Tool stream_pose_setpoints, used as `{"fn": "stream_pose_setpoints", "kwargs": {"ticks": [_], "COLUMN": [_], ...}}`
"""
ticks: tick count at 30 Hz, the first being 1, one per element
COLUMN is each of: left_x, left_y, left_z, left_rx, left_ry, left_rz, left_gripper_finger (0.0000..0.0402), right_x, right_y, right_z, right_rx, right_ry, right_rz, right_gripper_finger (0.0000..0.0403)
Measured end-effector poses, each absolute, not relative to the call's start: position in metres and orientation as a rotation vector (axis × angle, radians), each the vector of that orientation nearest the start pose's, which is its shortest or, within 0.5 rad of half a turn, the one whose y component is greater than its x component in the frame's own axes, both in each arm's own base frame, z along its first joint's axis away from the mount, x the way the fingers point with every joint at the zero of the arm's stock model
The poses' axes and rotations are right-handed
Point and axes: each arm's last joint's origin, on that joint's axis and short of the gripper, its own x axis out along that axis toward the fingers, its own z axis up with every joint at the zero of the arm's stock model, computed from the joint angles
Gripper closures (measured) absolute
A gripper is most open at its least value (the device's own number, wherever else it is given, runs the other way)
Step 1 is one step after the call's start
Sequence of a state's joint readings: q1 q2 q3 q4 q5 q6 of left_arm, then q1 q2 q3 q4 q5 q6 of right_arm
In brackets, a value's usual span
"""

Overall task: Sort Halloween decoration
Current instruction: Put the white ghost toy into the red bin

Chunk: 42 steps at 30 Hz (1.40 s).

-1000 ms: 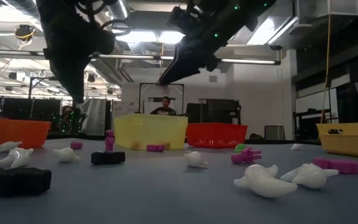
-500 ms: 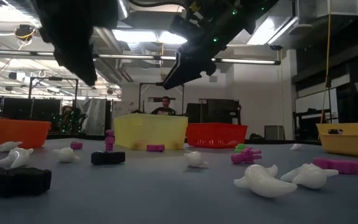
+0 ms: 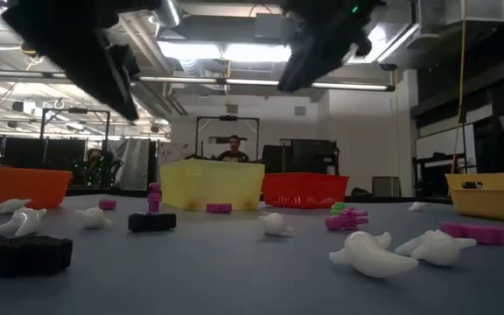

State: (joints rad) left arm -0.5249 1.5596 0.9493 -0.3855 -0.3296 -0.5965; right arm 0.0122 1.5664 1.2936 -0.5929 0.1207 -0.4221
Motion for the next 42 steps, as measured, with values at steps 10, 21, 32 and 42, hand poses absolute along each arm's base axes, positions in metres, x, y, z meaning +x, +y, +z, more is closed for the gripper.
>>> {"fn": "stream_pose_setpoints", "kwargs": {"ticks": [10,21,32,42], "left_x": [0.275,0.276,0.276,0.275], "left_y": [-0.157,-0.164,-0.163,-0.163], "left_z": [0.163,0.134,0.129,0.128], "left_rx": [0.03,0.119,0.106,0.065], "left_ry": [0.981,1.061,1.075,1.093], "left_rz": [0.033,0.028,0.076,0.091], "left_gripper_finger": [0.0219,0.0218,0.0226,0.0257], "right_x": [0.289,0.28,0.278,0.278], "right_y": [0.037,0.069,0.075,0.075], "right_z": [0.311,0.311,0.311,0.311], "right_rx": [-0.361,-0.394,-0.38,-0.371], "right_ry": [0.939,0.947,0.946,0.947], "right_rz": [0.138,0.232,0.237,0.232], "right_gripper_finger": [0.0232,0.0232,0.0233,0.0233]}}
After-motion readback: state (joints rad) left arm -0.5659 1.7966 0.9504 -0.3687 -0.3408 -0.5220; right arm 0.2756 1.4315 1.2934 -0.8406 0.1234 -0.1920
